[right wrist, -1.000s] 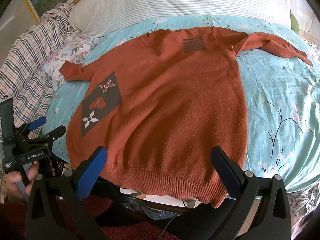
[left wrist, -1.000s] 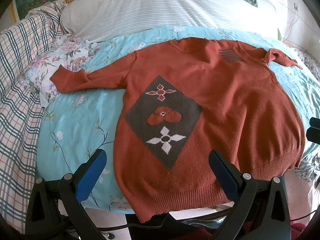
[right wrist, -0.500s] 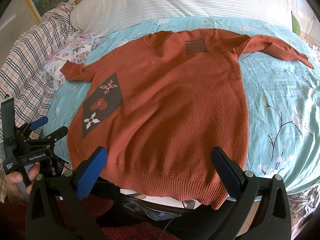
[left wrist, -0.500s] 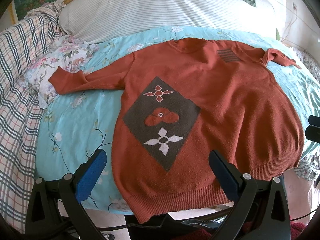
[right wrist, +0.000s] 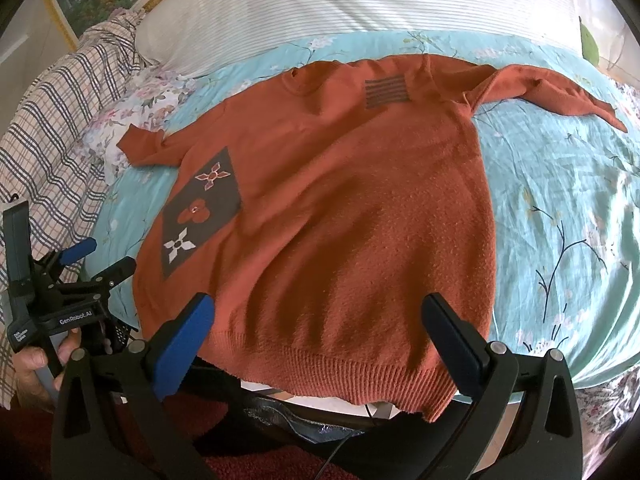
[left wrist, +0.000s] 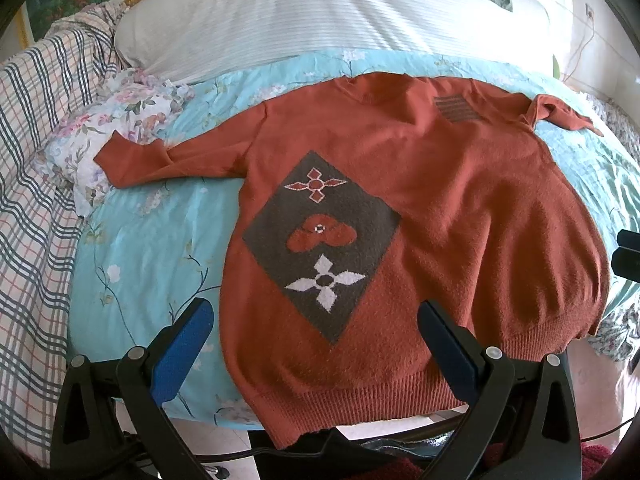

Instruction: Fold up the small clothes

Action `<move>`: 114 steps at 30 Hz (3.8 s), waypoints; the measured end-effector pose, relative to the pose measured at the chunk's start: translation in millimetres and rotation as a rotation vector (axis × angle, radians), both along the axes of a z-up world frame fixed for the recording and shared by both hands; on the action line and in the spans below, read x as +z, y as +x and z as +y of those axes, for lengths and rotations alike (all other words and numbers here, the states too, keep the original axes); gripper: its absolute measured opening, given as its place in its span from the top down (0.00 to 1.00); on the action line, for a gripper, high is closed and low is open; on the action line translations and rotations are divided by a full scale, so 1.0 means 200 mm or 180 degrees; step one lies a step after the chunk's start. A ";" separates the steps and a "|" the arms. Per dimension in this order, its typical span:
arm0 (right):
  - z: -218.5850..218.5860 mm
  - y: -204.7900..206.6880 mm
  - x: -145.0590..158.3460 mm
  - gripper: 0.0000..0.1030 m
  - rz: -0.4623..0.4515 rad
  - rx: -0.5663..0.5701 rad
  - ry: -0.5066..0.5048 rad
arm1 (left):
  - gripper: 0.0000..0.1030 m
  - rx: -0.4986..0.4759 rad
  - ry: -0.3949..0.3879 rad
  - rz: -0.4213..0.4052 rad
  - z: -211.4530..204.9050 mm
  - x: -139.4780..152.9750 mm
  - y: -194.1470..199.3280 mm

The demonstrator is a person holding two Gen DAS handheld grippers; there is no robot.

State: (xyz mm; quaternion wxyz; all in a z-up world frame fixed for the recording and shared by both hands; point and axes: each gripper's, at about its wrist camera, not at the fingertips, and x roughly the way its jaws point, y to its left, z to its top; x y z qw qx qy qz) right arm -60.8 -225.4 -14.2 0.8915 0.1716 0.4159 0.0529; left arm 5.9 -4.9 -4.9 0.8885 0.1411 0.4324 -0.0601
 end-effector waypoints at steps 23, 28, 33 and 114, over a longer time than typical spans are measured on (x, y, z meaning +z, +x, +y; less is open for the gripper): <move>-0.33 0.04 -0.05 0.00 -0.0068 -0.0482 0.0180 | 0.01 -0.0003 -0.0146 -0.0055 -0.01 -0.05 0.14; -0.60 0.11 -0.04 0.00 -0.0097 -0.0821 0.0231 | 0.01 -0.0023 -0.0164 0.0021 -0.04 -0.07 0.20; -0.84 0.22 -0.02 0.00 -0.0152 -0.1061 0.0202 | 0.01 -0.0050 -0.0172 0.0103 -0.08 -0.10 0.26; -0.13 1.23 -0.20 0.47 -0.0220 0.1271 0.0988 | 0.02 -0.0203 -0.1524 0.0818 0.00 -0.23 1.29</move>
